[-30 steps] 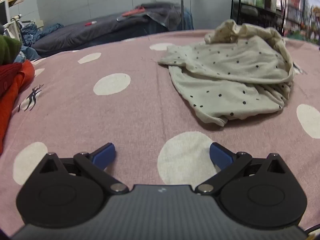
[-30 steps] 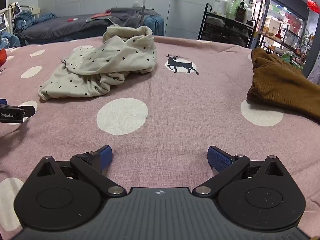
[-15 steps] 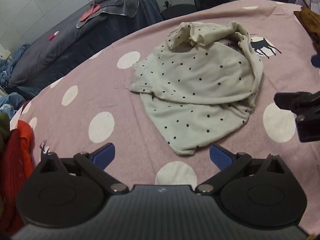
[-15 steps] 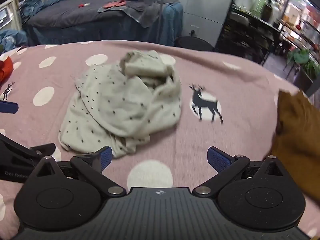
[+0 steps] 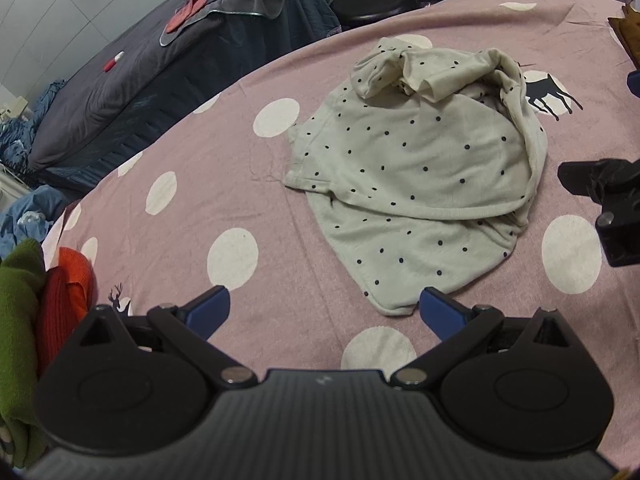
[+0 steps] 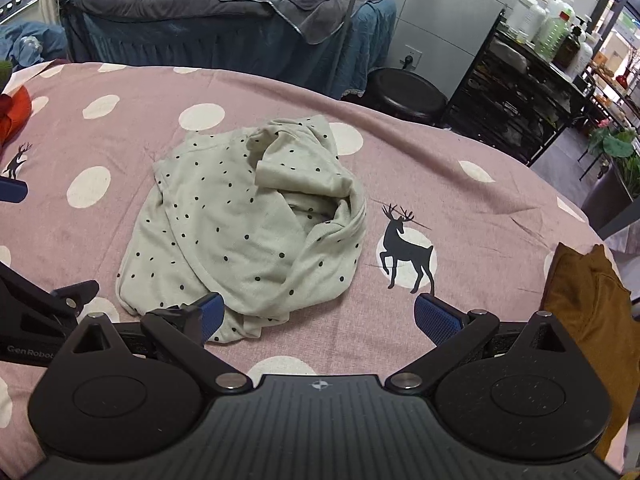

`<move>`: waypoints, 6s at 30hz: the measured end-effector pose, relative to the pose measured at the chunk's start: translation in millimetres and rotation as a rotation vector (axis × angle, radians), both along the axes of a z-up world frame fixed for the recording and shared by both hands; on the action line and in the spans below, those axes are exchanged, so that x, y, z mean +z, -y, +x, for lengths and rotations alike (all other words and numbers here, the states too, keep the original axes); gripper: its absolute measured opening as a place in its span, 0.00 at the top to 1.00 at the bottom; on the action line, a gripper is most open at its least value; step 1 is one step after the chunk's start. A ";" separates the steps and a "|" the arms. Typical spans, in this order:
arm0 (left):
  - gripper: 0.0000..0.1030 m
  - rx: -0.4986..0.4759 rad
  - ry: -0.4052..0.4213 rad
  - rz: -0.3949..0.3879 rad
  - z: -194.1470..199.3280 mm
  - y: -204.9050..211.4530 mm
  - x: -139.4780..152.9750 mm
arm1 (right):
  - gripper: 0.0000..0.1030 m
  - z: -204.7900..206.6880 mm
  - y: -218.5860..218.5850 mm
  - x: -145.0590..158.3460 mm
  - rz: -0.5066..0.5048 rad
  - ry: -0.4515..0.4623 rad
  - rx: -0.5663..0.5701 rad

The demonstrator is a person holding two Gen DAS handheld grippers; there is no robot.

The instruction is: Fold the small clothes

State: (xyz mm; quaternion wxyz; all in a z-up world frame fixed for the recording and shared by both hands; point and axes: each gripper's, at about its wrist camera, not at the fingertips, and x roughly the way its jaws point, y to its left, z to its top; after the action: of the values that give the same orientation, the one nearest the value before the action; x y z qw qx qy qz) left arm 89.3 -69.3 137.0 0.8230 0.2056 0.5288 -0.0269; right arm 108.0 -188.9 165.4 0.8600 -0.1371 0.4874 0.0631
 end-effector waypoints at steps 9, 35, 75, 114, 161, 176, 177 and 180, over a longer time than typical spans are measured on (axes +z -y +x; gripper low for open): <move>0.00 0.063 -0.039 -0.023 0.2 -9.5 6.1 | 0.00 6.7 2.5 0.6 0.022 -0.003 -0.028; 0.00 0.099 -0.053 -0.027 -2.1 -12.6 13.8 | 0.00 0.5 -3.0 9.3 0.064 -0.026 0.015; 0.00 0.218 -0.012 -0.105 0.0 -28.3 8.9 | 0.00 -10.3 5.1 17.2 0.115 0.079 0.031; 0.00 0.321 0.048 -0.186 11.1 -87.8 6.3 | 0.92 28.7 19.9 51.3 0.291 0.260 0.066; 0.94 0.044 0.018 -0.979 69.1 2.3 -1.5 | 0.94 -162.9 131.9 65.5 0.330 0.173 -0.389; 0.94 -0.017 0.746 -1.047 -21.4 -140.4 297.7 | 0.94 -149.2 70.9 258.5 0.430 0.725 0.014; 0.94 -0.018 0.786 -1.038 -31.9 -148.5 314.6 | 0.94 -149.6 69.3 270.5 0.437 0.762 0.035; 0.94 -0.007 0.868 -1.012 -62.4 -170.0 352.1 | 0.94 -150.5 64.7 292.7 0.449 0.816 0.062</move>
State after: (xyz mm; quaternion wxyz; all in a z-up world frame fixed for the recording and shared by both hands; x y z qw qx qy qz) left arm 26.9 100.6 489.1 0.9561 -0.2122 0.0708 -0.1892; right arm -42.5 -253.6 458.1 0.9875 0.0245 0.0791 0.1338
